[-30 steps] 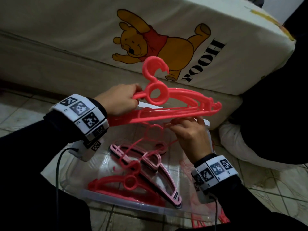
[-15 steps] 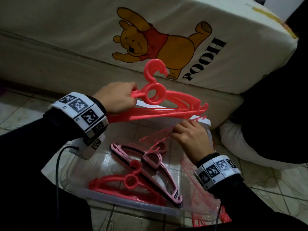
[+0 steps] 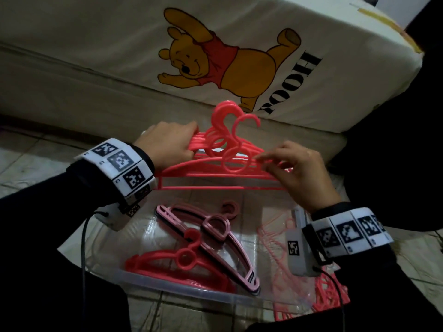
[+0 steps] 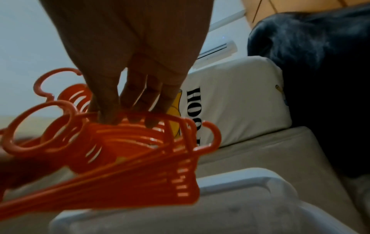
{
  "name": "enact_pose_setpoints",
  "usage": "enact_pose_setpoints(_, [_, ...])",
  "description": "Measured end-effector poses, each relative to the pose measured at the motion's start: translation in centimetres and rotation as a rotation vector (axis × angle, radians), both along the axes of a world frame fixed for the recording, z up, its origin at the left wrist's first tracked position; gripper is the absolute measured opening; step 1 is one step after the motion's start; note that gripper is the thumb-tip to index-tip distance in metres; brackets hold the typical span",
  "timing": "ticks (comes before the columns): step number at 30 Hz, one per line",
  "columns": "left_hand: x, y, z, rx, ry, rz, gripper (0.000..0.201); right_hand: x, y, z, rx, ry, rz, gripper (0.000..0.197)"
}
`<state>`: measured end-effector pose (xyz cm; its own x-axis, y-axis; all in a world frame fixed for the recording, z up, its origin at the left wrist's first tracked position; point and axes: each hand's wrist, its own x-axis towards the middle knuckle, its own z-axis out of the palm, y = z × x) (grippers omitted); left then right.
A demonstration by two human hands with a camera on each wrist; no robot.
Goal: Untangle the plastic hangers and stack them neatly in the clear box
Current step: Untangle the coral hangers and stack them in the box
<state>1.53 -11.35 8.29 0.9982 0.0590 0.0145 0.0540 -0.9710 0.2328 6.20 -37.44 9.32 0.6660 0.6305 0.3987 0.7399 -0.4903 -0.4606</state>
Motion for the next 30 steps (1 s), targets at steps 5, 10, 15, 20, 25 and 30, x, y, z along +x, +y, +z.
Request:
enact_pose_setpoints(5, [0.2, -0.8, -0.3, -0.08, 0.001, 0.012, 0.019, 0.7, -0.5, 0.5, -0.074, -0.077, -0.101, 0.016])
enact_pose_setpoints(10, [0.2, -0.8, -0.2, -0.184, 0.049, 0.023, 0.04, 0.9, -1.0, 0.2, -0.184, -0.103, -0.165, 0.019])
enact_pose_setpoints(15, [-0.5, -1.1, -0.5, -0.295, 0.064, 0.069, 0.063, 0.9, -0.8, 0.1, -0.216, -0.117, -0.173, 0.018])
enact_pose_setpoints(20, [-0.3, -0.8, -0.5, -0.287, 0.039, 0.083, 0.073, 0.5, -0.6, 0.6, -0.279, -0.195, -0.125, 0.013])
enact_pose_setpoints(25, [-0.6, -0.9, -0.5, -0.327, 0.033, 0.038, 0.082, -0.2, 0.3, 0.9, -0.253, -0.204, -0.076, 0.014])
enact_pose_setpoints(30, [-0.8, -1.7, -1.0, -0.351, 0.113, 0.004, 0.095, -0.6, 1.4, 0.5, -0.25, -0.22, -0.126, 0.013])
